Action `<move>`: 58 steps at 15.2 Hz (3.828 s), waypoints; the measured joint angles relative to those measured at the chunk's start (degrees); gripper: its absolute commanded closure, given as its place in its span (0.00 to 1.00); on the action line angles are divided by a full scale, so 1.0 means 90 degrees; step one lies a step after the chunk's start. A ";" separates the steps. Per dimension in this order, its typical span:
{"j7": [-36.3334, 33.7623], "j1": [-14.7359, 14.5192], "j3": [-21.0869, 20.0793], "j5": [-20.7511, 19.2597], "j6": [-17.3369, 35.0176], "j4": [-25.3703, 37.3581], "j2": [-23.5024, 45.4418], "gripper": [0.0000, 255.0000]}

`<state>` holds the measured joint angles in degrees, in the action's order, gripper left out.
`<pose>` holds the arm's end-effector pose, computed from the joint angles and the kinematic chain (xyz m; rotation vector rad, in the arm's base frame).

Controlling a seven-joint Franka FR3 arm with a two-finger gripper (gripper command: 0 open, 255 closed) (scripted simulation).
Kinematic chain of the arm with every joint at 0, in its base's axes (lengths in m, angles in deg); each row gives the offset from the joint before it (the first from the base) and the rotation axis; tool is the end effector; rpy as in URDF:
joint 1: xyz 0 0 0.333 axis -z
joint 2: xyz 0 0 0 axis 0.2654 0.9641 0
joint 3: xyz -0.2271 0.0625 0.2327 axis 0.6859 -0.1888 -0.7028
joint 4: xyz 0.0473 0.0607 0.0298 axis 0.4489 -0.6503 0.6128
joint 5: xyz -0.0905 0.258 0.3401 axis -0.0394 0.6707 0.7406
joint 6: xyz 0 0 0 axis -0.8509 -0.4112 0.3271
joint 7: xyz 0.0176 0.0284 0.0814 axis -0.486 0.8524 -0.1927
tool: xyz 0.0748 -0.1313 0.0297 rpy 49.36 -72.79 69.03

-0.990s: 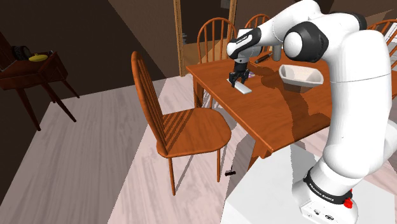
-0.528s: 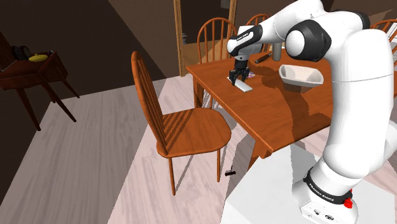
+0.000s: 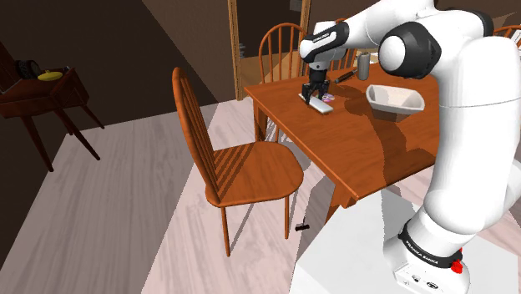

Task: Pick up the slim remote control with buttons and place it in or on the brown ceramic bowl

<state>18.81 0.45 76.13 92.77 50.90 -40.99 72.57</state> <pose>0.6353 -0.3615 0.3325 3.0806 -0.5820 -0.0143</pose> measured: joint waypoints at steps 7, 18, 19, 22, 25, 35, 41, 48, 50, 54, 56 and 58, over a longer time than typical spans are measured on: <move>-0.0039 0.0001 0.0030 -0.0058 -0.0531 0.0383 -0.0155 1.00; -0.0073 0.0047 0.0060 -0.0099 -0.1437 0.1218 -0.0233 1.00; -0.0078 0.0052 0.0062 -0.0101 -0.1523 0.1301 -0.0236 1.00; -0.0090 0.0062 0.0065 -0.0106 -0.1746 0.1515 -0.0247 1.00; 0.0134 0.0175 0.0149 -0.0149 -0.1654 0.1155 -0.0516 1.00; 0.1364 0.0919 0.0582 -0.0215 -0.1406 0.0283 -0.1130 1.00; 0.2203 0.1464 0.0871 -0.0160 -0.1416 0.0216 -0.1187 1.00; 0.3210 0.2159 0.1181 -0.0004 -0.1421 0.0342 -0.1020 1.00; 0.3504 0.2394 0.1252 0.0087 -0.1471 0.0529 -0.0861 1.00; 0.3614 0.2431 0.1278 0.0085 -0.1218 0.0229 -0.0903 1.00; 0.3636 0.2439 0.1270 0.0112 -0.1074 0.0129 -0.0852 1.00; 0.3641 0.2422 0.1262 0.0119 -0.0893 -0.0051 -0.0850 1.00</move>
<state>51.58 22.24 87.49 93.84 42.86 -41.45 64.92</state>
